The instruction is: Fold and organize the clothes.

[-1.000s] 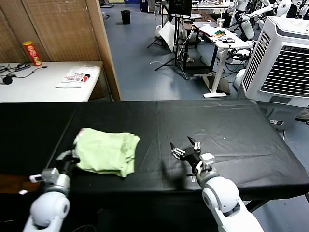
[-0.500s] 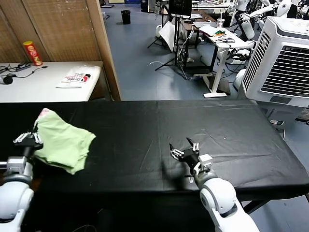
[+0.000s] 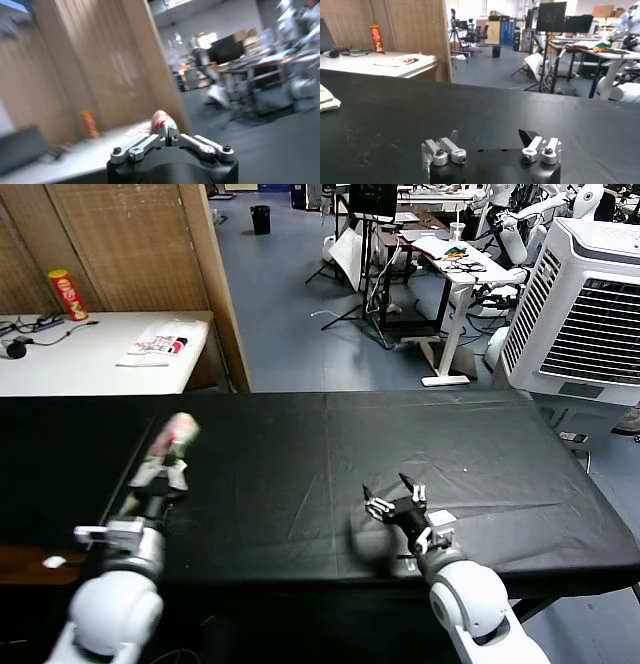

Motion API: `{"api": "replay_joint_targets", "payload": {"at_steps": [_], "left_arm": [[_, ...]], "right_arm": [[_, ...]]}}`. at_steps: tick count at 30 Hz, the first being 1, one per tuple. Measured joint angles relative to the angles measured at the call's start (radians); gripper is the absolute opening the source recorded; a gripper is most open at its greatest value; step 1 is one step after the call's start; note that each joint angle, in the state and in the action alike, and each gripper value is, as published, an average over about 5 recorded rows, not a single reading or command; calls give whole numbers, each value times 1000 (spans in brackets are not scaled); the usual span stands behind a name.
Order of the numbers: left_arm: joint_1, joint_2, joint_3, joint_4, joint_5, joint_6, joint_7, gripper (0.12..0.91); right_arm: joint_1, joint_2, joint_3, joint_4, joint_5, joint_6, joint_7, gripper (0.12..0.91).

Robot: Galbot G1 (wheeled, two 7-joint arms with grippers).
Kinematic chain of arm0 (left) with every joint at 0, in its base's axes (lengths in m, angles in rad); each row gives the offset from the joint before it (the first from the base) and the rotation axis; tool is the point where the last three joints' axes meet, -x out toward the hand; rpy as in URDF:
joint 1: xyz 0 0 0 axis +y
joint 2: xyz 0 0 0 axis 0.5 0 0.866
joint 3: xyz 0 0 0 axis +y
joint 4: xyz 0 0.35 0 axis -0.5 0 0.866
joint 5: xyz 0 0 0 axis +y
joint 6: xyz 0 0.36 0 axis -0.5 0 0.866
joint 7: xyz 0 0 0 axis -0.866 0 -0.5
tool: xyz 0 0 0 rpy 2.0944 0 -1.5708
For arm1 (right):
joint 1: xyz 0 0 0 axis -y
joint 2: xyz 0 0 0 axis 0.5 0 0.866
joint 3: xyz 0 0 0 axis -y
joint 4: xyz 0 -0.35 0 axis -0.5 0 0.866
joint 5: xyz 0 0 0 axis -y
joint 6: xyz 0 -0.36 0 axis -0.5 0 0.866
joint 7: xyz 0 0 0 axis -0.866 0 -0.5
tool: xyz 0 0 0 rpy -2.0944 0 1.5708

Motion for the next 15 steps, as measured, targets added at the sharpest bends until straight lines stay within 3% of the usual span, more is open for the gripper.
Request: {"api": "replay_joint_targets", "payload": {"at_steps": [3, 7, 9, 15], "left_arm": [[-25, -57, 90, 8, 12, 3, -1, 141], [-35, -142, 188, 34, 58, -10, 38, 169], [-33, -176, 222, 46, 89, -17, 68, 247], [-14, -207, 260, 49, 139, -71, 147, 596]], "right_arm": [[-16, -11, 20, 14, 25, -2, -3, 798], [-31, -29, 34, 28, 68, -11, -15, 798], [-32, -37, 33, 33, 88, -19, -21, 798], [-9, -40, 1, 26, 158, -61, -14, 798]]}}
